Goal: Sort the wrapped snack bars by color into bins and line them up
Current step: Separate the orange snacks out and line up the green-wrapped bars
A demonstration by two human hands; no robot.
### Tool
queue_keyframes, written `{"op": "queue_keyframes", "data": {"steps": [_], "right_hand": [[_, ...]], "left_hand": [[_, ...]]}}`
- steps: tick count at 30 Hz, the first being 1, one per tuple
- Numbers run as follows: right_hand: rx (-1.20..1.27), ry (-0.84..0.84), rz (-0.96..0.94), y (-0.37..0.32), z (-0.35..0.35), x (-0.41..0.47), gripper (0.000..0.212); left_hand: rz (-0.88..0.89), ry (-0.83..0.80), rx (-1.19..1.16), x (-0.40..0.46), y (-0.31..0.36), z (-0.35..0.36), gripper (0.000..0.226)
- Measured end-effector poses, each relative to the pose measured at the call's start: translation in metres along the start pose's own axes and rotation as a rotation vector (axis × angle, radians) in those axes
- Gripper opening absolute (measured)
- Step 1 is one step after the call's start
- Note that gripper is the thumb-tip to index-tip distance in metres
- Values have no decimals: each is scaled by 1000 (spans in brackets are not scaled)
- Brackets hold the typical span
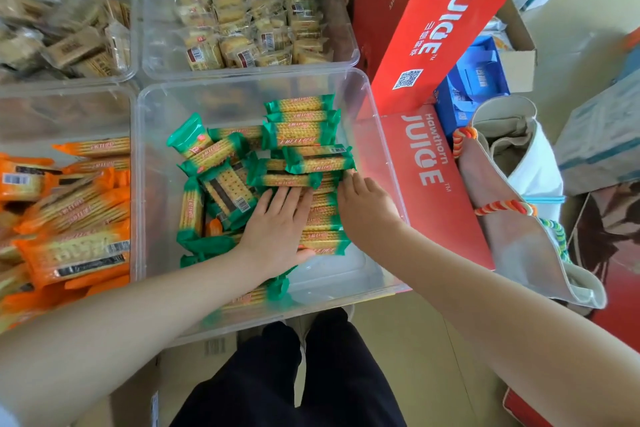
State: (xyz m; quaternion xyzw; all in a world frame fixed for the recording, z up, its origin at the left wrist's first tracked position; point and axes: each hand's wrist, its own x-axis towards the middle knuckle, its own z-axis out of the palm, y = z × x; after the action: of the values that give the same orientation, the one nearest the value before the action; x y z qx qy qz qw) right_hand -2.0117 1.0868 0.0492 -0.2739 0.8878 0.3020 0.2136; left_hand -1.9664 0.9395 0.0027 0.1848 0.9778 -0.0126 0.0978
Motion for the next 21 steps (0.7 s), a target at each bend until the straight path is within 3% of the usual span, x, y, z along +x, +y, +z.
{"op": "queue_keyframes", "data": {"steps": [6,10,13,16,21], "right_hand": [[-221,-17,-106,-2,4,-35,48],[43,88,-90,-4,-9,-34,26],[4,127,18,0,-9,-15,30],[-54,68,-3,-1,-3,-7,33],[118,63,-5,-8,1,-19,32]], "left_hand": [[-1,-87,59,1,-1,-7,103],[9,-71,48,1,-2,-12,107],[37,-99,-24,1,-3,-12,97],[62,-134,-73,2,-6,-13,91],[105,-146,-72,0,-15,-18,87]]}}
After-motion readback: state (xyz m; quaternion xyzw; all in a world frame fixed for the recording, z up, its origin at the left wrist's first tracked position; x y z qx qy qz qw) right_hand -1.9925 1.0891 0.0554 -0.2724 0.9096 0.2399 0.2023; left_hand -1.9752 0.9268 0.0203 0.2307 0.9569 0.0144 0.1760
